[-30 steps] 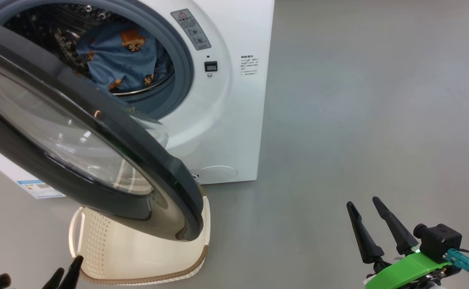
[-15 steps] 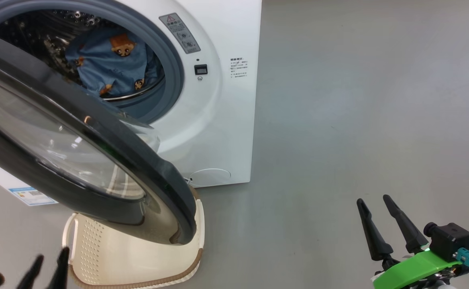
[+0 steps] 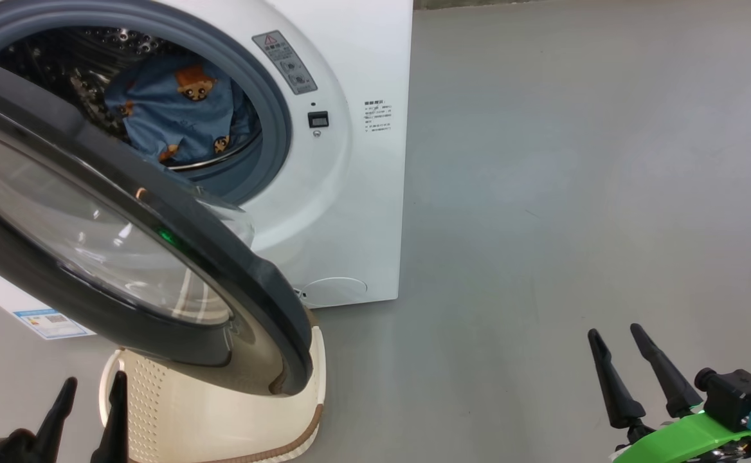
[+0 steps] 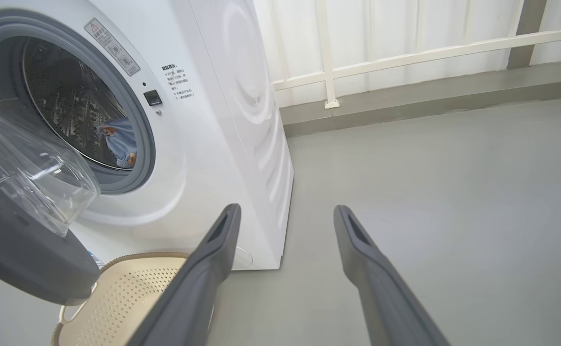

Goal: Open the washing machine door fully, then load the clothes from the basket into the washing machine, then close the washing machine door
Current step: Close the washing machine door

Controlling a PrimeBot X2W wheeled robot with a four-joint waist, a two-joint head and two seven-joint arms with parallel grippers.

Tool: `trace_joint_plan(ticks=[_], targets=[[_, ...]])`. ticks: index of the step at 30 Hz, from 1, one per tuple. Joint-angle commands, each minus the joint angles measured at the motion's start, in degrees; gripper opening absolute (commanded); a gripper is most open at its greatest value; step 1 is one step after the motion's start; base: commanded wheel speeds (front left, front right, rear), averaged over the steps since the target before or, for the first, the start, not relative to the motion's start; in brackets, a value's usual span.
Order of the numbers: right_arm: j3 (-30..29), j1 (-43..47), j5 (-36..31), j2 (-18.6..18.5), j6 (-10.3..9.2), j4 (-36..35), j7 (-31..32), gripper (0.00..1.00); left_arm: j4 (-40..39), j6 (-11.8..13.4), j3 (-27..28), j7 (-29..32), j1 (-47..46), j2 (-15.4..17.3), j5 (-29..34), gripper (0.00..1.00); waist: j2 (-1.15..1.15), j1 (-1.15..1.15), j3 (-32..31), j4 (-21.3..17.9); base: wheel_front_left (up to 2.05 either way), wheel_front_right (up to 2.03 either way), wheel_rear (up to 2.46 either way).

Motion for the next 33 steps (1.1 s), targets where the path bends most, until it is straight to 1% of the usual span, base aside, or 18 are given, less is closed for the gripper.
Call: trace_joint_plan(ticks=[1, 7, 13, 21, 33], targets=[[0.75, -0.03, -0.28, -0.84, 0.08, -1.51, -0.29, 1.00, -1.95, -0.15, 2.90, -0.59, -0.59, 0.60, 1.75, 1.00, 0.00, 0.00, 0.02, -0.01, 0.00, 0.00, 0.00], [0.14, 0.00, -0.36, -0.80, 0.08, -1.73, -0.29, 1.00, -3.84, -0.15, 5.48, -0.60, 0.46, -2.45, 6.20, 1.00, 0.00, 0.00, 0.45, -0.06, 0.00, 0.00, 0.00], [-0.22, 0.06, -0.47, -0.55, 0.08, -1.76, -0.29, 1.00, -2.76, -0.15, 4.75, -0.60, 1.19, -3.96, 7.06, 1.00, 0.00, 0.00, 0.91, -0.06, 0.00, 0.00, 0.00], [-0.33, 0.05, -0.64, -0.13, 0.08, -1.68, -0.29, 1.00, -3.01, -0.15, 4.34, -0.60, 0.35, -4.77, 8.00, 1.00, 0.00, 0.00, 1.42, 0.25, 0.00, 0.00, 0.00], [-0.06, 0.11, -0.65, -0.03, 0.08, -1.54, -0.29, 1.00, -2.88, -0.15, 4.12, -0.60, 0.25, -4.70, 7.82, 1.00, 0.00, 0.00, 0.74, 0.50, 0.00, 0.00, 0.00]])
